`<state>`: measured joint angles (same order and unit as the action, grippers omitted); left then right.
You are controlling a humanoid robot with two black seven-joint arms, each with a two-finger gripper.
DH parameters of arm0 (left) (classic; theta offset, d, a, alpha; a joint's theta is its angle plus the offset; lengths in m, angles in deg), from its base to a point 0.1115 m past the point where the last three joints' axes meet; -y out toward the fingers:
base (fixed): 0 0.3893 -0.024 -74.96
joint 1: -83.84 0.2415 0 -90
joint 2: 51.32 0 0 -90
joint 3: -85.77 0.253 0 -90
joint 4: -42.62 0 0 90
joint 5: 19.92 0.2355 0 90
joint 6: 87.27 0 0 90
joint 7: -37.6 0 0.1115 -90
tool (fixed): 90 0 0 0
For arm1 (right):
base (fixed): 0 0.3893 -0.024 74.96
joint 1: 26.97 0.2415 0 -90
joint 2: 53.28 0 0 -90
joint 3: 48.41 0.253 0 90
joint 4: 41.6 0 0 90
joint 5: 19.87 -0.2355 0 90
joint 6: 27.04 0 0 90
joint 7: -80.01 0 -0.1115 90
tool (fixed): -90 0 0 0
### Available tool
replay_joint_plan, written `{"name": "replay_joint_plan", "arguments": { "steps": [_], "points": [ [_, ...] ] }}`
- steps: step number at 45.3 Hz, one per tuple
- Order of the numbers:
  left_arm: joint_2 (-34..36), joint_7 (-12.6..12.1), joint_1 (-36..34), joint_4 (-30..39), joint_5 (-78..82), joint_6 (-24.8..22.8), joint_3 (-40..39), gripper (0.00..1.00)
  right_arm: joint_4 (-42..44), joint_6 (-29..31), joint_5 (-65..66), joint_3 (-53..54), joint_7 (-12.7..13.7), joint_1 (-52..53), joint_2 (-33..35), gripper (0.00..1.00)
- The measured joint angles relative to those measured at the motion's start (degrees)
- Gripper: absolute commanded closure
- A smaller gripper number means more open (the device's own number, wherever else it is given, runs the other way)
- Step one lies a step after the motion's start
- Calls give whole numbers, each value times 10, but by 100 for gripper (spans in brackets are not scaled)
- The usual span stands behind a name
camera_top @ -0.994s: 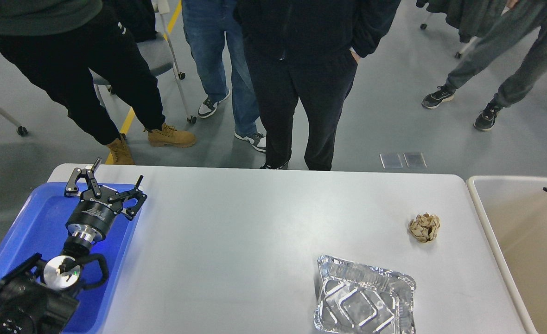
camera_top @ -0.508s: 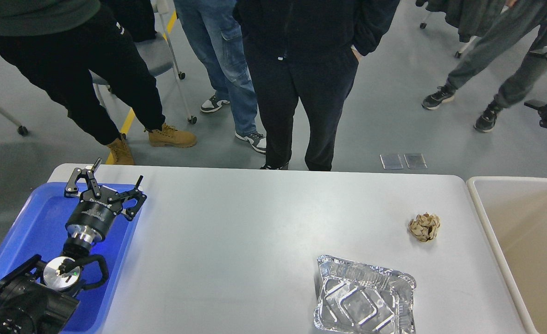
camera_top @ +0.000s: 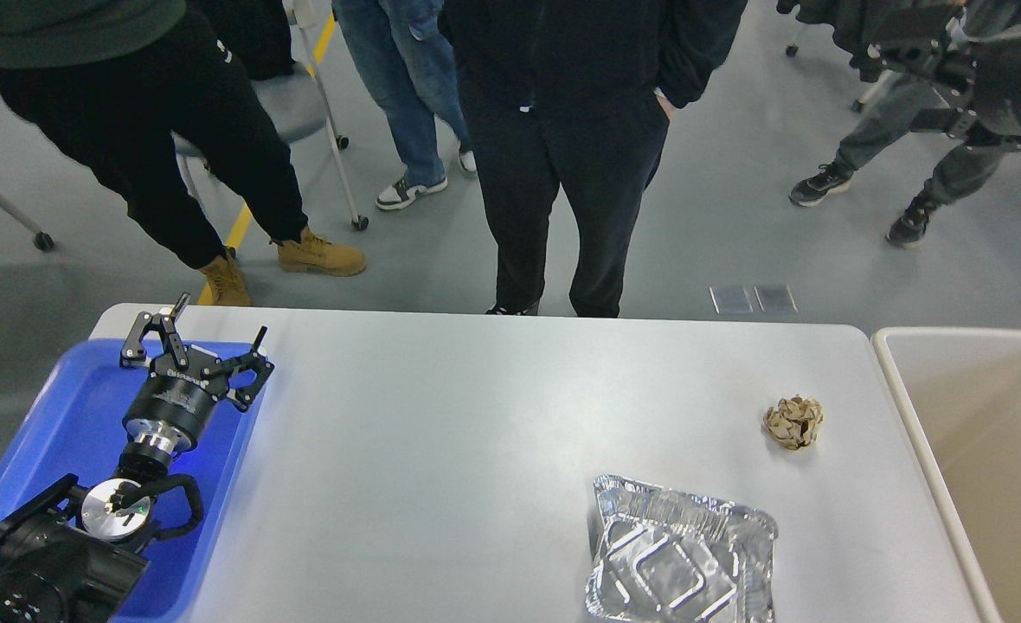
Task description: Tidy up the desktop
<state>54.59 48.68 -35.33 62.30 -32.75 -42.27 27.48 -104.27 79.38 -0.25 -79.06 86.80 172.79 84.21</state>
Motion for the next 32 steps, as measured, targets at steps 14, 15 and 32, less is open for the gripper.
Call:
{"name": "replay_joint_plan", "arguments": {
  "steps": [14,15,32],
  "points": [
    [0,0,0,0,0,0,0,0,-24,50,62,-160,-4,115,-101,0],
    [0,0,0,0,0,0,0,0,-28,54,66,-169,-4,123,-108,0],
    [0,0,0,0,0,0,0,0,-138,112,89,-269,-5,224,-186,0]
  ]
}}
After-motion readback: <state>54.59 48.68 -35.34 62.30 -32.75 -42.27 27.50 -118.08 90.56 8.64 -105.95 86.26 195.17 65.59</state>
